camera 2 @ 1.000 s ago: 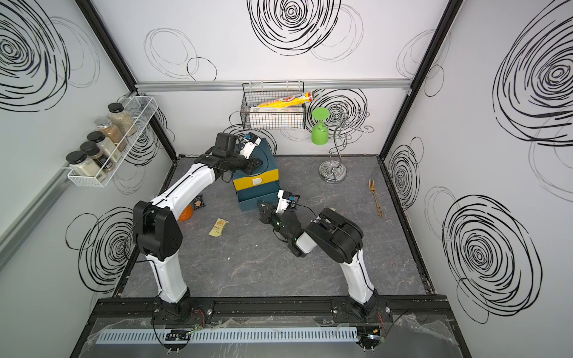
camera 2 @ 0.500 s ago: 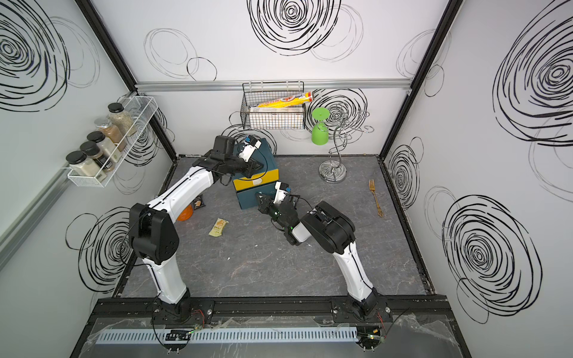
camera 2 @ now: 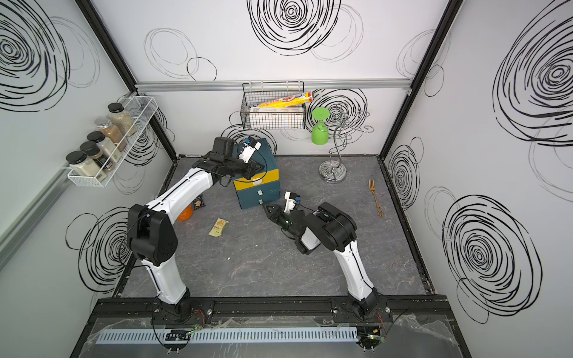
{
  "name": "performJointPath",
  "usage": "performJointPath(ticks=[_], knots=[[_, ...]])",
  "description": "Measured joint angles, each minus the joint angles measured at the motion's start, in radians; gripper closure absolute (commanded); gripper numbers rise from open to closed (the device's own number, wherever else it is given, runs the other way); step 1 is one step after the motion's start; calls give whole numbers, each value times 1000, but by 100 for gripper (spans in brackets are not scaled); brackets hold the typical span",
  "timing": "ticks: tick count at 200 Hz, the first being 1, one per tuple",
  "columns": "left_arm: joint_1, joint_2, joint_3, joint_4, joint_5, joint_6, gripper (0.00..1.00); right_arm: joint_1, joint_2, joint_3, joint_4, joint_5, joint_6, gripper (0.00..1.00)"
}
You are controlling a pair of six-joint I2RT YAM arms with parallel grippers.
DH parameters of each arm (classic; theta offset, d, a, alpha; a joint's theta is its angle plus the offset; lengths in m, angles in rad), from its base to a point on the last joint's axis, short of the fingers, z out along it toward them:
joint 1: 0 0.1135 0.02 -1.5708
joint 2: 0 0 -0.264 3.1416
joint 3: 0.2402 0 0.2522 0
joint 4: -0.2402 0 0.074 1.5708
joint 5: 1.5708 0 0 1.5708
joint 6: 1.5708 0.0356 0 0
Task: Take the cookies out of the drawer
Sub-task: Close the drawer in the storage box, then open the drawer in the storage box.
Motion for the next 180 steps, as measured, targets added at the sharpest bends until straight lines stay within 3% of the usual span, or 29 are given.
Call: performJointPath(ticks=[81,180], knots=[[4,-12,-18,8,8,0,86,0,95,87,46,-24,201,50],[8,-13,-19,4,24,0,86,0,170,207,47,-33,242,56]])
